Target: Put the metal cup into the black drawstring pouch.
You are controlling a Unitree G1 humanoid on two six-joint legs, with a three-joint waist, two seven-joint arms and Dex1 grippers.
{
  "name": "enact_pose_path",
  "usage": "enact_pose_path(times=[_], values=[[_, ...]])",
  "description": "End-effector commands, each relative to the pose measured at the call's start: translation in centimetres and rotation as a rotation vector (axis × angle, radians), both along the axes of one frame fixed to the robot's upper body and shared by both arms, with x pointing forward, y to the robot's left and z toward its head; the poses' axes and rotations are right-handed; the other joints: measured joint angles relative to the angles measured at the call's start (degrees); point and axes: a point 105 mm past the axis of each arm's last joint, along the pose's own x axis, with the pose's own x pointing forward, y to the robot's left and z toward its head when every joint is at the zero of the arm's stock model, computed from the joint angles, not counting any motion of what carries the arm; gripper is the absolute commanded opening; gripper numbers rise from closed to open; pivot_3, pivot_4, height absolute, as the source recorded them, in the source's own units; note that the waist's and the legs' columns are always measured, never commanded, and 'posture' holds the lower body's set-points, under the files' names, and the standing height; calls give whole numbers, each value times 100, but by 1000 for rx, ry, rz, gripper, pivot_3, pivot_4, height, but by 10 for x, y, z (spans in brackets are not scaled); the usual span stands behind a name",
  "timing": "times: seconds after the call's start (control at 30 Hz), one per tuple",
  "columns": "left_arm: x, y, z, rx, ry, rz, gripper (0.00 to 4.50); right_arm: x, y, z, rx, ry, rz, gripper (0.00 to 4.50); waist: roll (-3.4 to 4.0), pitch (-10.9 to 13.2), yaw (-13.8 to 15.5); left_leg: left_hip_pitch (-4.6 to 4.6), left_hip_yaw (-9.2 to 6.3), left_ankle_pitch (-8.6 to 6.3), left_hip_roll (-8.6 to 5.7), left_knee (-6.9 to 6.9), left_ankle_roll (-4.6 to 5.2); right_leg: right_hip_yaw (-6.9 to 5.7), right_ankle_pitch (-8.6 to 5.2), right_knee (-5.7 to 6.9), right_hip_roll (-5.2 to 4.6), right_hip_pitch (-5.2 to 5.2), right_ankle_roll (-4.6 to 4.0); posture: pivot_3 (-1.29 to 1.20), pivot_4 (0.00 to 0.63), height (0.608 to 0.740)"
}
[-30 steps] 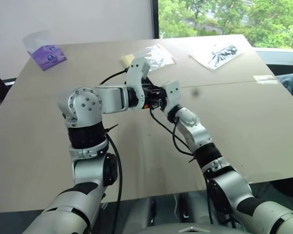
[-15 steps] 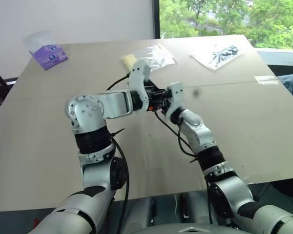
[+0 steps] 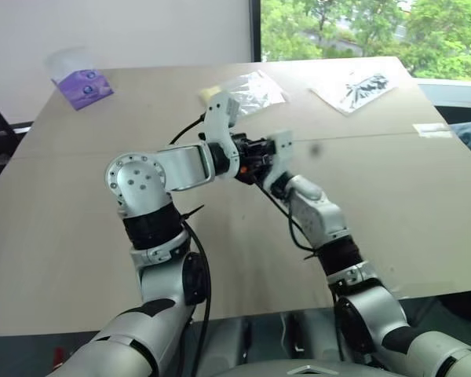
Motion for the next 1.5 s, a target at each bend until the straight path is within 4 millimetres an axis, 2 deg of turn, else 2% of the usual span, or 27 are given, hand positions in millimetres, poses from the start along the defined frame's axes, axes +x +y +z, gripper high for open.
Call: enact_pose_path(times=[0.03,0.07,0.1,0.13,0.17,0.23,0.3,0.53,0.63,0.8,0.93,1.1,1.23,1.5], values=[[-7,-19,8,2,-37,-78,48,-31,49,10,91,32,179,0,-15,-6,4,2,-4,0,3,0,0,-3,0,-4,2,4,0,0,150,740],[-8,-20,7,1,-37,-82,48,-24,45,25,328,195,148,0,-16,-6,-3,2,-7,0,7,-1,-1,-7,0,-5,4,5,0,0,150,740],[-8,-20,7,-2,-38,-85,48,-20,44,34,463,292,137,0,-15,-5,-18,1,-11,0,12,-5,-1,-10,0,-5,6,5,-1,0,150,740],[-9,-22,6,-6,-37,-92,48,-13,39,38,491,309,102,0,-3,4,16,-1,-9,-1,23,-7,-3,-10,0,-5,12,2,-2,0,150,740],[-11,-23,5,-12,-34,-98,48,-11,37,36,365,207,76,0,-4,4,56,-14,-14,2,17,-5,-6,-14,0,-2,5,-10,-3,0,150,740],[-14,-26,0,-18,-26,-106,48,-26,47,23,17,-81,163,0,-5,4,34,-15,-17,2,11,1,-5,-17,0,-6,3,-7,-2,0,150,740],[-15,-28,-2,-24,-19,-108,48,-35,52,18,6,-94,211,0,-5,3,15,-13,-7,1,4,-1,-4,-7,0,-6,0,-7,-1,0,150,740],[-18,-32,-2,-55,-23,-113,48,-39,43,8,17,-14,234,0,-7,3,14,-6,-10,2,11,-5,-5,-11,0,-3,5,-4,-2,0,150,740],[-11,-23,-6,-53,-13,-52,0,-39,35,6,-19,-18,226,848,-7,3,23,-8,-10,1,9,-4,-4,-11,0,-5,4,-3,-1,0,150,740],[9,11,-19,10,5,77,0,-34,19,16,-114,-81,156,3025,-6,3,11,-6,-10,2,8,-4,-4,-11,0,-4,5,-4,-2,0,150,740],[23,30,-20,33,-7,139,0,-35,5,29,-183,-74,164,3025,-6,3,23,-6,-11,2,10,-6,-5,-12,0,-3,6,-6,-2,0,150,740],[29,39,-17,44,-33,161,0,-34,-6,41,-234,-92,143,3025,-6,4,34,-9,-16,2,5,-5,-5,-16,0,-8,0,-5,-2,0,150,740],[34,50,-12,38,-64,189,0,-47,-15,50,-226,-69,191,3025,-6,4,35,-13,-18,2,6,-7,-4,-17,0,-10,0,-6,-2,0,150,740],[41,73,-3,67,-100,219,0,-59,-35,64,-138,-35,187,3025,-6,4,31,-13,-20,1,6,-8,-4,-18,0,-11,0,-7,-2,0,150,740]])
